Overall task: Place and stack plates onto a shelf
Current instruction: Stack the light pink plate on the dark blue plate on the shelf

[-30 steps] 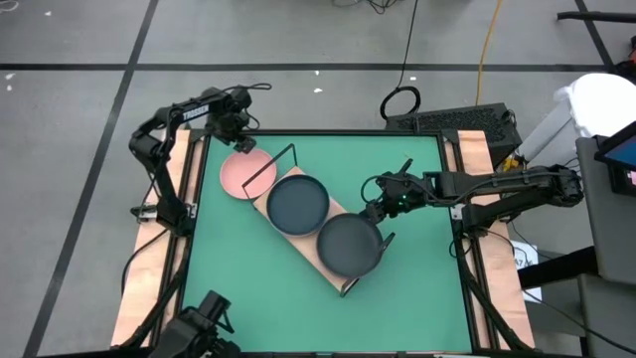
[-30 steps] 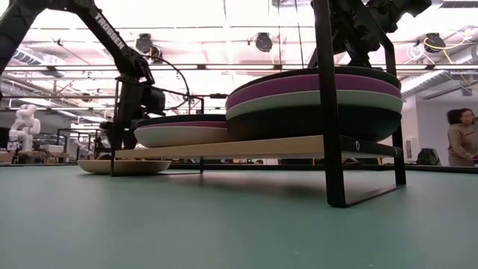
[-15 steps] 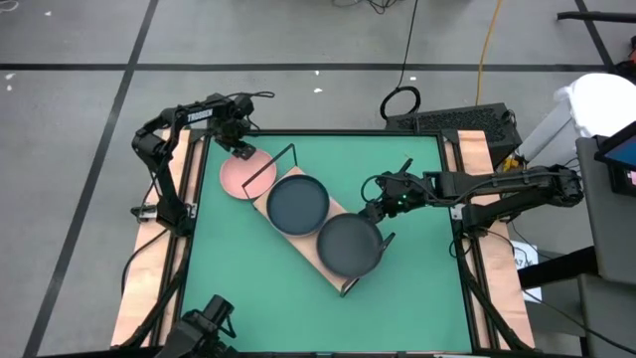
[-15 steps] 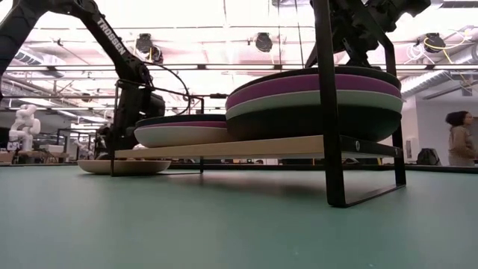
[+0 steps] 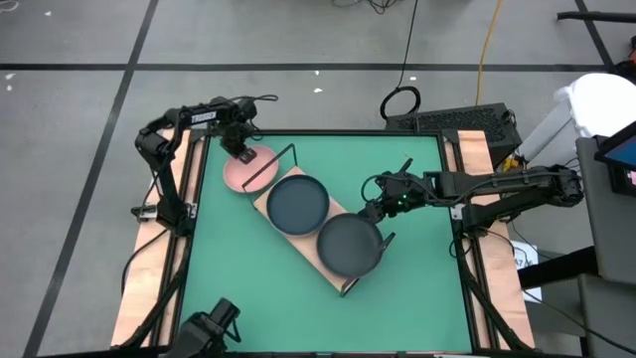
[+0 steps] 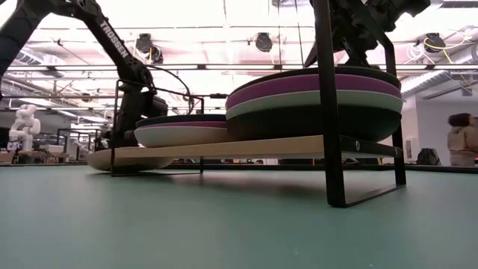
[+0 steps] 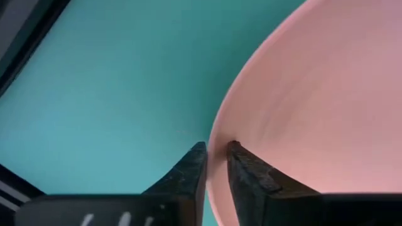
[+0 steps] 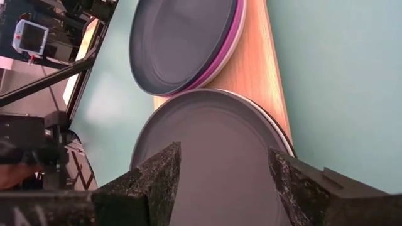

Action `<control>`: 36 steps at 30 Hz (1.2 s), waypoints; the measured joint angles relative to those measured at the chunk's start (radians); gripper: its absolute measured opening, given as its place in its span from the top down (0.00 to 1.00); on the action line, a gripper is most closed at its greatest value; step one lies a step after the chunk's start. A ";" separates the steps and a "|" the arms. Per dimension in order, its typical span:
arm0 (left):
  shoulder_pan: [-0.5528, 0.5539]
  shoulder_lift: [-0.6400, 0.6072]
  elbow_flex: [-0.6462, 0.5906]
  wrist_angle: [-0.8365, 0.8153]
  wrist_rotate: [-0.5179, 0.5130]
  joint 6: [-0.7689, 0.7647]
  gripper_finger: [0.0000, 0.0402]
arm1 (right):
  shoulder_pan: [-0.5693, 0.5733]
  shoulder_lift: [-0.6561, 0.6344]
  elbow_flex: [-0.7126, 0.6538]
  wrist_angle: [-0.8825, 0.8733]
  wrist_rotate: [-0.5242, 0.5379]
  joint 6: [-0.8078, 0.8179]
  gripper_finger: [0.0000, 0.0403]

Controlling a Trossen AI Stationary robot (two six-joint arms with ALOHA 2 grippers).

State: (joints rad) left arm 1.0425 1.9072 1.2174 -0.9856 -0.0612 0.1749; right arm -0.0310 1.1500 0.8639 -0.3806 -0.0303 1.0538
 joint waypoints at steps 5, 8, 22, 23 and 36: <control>-0.018 -0.005 -0.007 -0.004 -0.008 -0.003 0.92 | 0.000 0.000 0.000 0.010 0.000 0.000 0.46; -0.018 -0.029 -0.008 -0.006 -0.006 -0.004 0.95 | 0.000 0.000 0.000 0.010 0.000 0.000 0.46; 0.038 -0.256 0.003 0.019 -0.048 -0.136 0.97 | 0.000 0.000 0.000 0.010 0.005 -0.022 0.46; 0.041 -0.274 0.003 0.026 -0.049 -0.155 0.97 | 0.000 0.000 0.000 0.010 0.005 -0.022 0.46; 0.057 -0.494 0.004 0.073 -0.041 -0.401 0.97 | 0.002 0.000 0.000 0.010 0.002 -0.030 0.46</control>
State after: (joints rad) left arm 1.0992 1.4127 1.2209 -0.9122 -0.1020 -0.2265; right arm -0.0293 1.1500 0.8639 -0.3702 -0.0280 1.0234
